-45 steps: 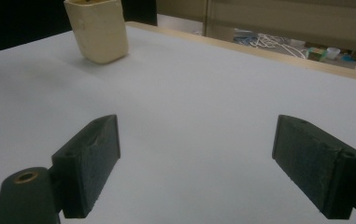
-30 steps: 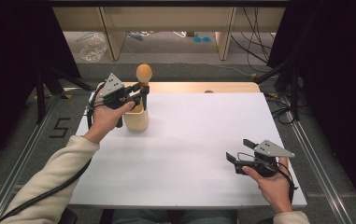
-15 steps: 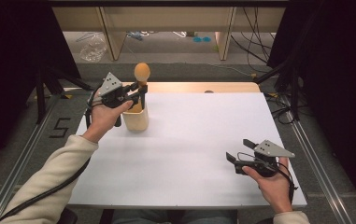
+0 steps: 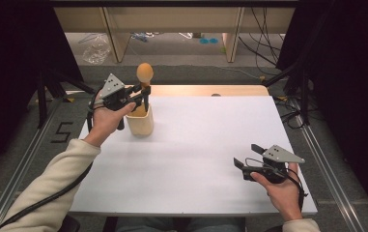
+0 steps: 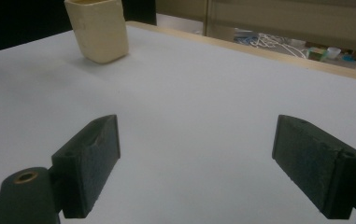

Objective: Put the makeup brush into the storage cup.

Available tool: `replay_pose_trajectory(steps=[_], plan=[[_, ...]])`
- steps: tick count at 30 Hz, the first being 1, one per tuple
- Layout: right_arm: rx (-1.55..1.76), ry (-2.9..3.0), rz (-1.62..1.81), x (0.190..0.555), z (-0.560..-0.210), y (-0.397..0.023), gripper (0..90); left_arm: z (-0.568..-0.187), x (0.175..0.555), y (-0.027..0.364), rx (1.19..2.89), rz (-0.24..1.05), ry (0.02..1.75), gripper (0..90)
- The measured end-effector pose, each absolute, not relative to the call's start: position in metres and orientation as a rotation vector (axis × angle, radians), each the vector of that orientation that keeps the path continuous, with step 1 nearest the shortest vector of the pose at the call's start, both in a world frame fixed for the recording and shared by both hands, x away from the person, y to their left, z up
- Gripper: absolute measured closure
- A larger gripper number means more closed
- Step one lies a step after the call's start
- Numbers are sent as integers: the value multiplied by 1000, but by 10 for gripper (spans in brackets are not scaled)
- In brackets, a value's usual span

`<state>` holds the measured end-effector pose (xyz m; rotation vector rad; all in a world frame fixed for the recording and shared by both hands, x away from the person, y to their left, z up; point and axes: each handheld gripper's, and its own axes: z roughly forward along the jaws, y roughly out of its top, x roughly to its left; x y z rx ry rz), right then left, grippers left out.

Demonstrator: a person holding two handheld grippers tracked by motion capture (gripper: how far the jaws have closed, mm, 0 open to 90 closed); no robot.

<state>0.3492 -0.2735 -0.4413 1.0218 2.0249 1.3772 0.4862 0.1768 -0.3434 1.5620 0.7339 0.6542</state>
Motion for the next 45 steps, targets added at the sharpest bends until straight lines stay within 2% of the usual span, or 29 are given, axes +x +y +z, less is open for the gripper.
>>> replay_pose_trajectory(steps=[45], plan=[[1020, 2025, 1374, 349, -441, -274, 162, -344, 498, 187, 1525, 711, 765, 671]])
